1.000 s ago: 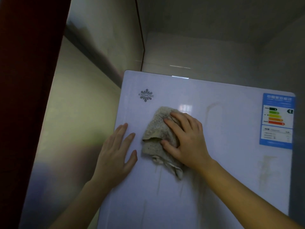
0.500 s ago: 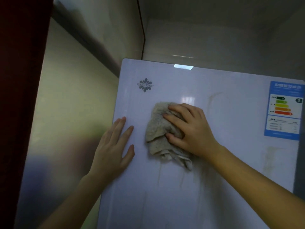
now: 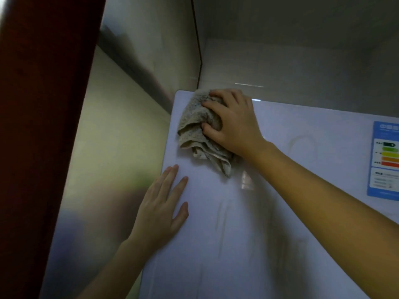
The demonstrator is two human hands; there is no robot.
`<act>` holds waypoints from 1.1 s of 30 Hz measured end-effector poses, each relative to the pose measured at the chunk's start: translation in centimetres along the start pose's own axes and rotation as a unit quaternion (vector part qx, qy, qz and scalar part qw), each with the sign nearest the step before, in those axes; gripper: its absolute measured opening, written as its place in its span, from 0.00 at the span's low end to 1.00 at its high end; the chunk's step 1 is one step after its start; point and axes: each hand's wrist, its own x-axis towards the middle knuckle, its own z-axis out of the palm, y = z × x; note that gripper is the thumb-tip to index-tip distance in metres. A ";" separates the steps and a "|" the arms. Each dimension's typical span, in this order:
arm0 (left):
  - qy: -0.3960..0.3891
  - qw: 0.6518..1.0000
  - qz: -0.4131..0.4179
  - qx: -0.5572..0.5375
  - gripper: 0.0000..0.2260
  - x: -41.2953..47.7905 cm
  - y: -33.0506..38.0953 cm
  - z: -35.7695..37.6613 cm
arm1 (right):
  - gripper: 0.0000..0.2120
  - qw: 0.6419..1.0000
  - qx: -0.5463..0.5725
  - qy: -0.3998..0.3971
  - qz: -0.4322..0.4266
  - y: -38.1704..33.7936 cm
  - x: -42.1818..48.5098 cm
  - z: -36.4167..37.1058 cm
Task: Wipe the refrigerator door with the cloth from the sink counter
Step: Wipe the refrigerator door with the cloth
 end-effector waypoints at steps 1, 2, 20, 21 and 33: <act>0.002 1.000 -0.001 -0.002 0.26 0.0 0.1 0.0 | 0.25 1.000 0.004 0.002 -0.005 -0.4 0.4 0.4; 0.005 1.000 -0.002 -0.005 0.26 0.0 0.1 0.1 | 0.25 1.000 0.007 0.006 -0.007 -0.9 0.5 0.8; 0.041 0.999 0.011 -0.018 0.24 -1.5 0.3 0.6 | 0.24 0.997 0.028 0.004 -0.068 -1.6 -2.6 1.9; 0.040 0.999 0.012 -0.019 0.23 -1.5 0.3 0.6 | 0.24 0.998 0.019 0.008 -0.067 -1.1 -3.1 1.5; 0.041 0.999 0.013 0.000 0.23 -0.5 1.2 0.3 | 0.23 0.999 -0.021 0.043 0.005 3.7 -7.9 -2.6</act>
